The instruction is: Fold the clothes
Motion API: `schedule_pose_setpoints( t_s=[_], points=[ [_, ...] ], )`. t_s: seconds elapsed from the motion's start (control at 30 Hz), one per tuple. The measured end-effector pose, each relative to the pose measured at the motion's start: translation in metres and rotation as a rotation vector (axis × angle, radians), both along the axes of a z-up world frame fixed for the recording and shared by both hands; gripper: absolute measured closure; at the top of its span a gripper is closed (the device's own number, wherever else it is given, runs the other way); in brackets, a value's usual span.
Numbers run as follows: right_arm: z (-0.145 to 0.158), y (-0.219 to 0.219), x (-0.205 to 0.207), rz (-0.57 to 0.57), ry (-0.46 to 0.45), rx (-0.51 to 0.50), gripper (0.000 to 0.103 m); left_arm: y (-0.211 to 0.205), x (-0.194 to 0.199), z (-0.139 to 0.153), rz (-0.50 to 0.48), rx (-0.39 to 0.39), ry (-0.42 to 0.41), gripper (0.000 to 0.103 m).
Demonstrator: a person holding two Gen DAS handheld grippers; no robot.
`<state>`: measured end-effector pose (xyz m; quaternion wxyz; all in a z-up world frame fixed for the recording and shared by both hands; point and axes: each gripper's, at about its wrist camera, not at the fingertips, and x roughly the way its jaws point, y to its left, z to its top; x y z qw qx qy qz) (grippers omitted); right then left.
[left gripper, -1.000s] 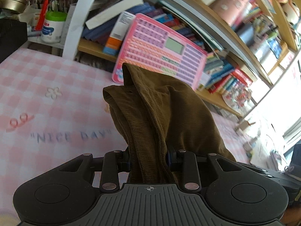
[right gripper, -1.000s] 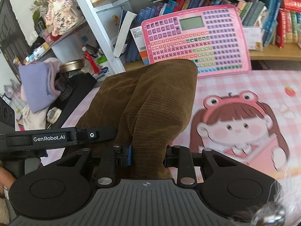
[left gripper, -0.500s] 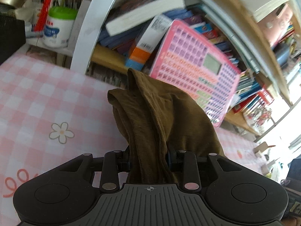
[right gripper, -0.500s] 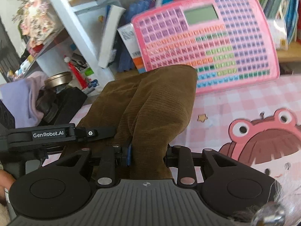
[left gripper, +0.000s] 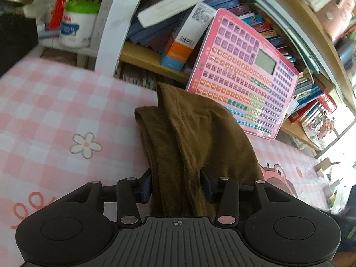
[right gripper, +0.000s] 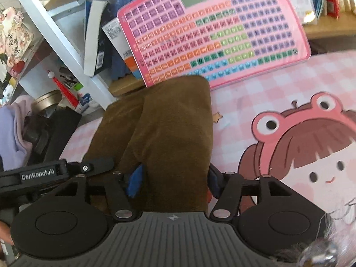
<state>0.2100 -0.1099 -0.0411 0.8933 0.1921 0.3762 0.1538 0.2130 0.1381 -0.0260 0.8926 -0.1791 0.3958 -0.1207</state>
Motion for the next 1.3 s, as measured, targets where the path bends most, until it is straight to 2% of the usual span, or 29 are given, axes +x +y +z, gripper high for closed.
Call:
schedule_pose_setpoints(
  t_s=[0.17,0.3,0.4,0.6,0.67,0.77,0.83,1.03,1.3],
  points=[
    [0.015,0.001,-0.022,-0.006,-0.070,-0.100,0.037,0.002,-0.026,0.013,0.031,0.051,-0.053,0.048],
    [0.024,0.005,-0.048,-0.007,-0.126,-0.182,0.032,-0.005,-0.048,0.021,0.021,0.145,-0.071,0.047],
    [0.026,0.007,-0.070,-0.015,-0.156,-0.239,0.028,-0.012,-0.067,0.026,0.004,0.175,-0.088,0.043],
    [0.028,0.013,-0.106,-0.029,-0.157,-0.321,0.022,-0.030,-0.104,0.029,-0.011,0.242,-0.122,0.027],
    [0.029,0.014,-0.117,-0.040,-0.157,-0.340,0.020,-0.035,-0.117,0.027,0.005,0.276,-0.118,0.018],
    [0.027,0.017,-0.137,-0.060,-0.162,-0.377,0.016,-0.040,-0.137,0.023,0.033,0.318,-0.119,0.010],
    [0.023,0.017,-0.150,-0.064,-0.163,-0.395,0.013,-0.042,-0.150,0.021,0.056,0.342,-0.122,0.008],
    [0.014,0.017,-0.176,-0.096,-0.125,-0.422,0.013,-0.048,-0.172,0.016,0.094,0.374,-0.074,0.006],
    [0.016,0.017,-0.181,-0.116,-0.121,-0.425,0.010,-0.048,-0.171,0.018,0.084,0.379,-0.079,0.006]
  ],
)
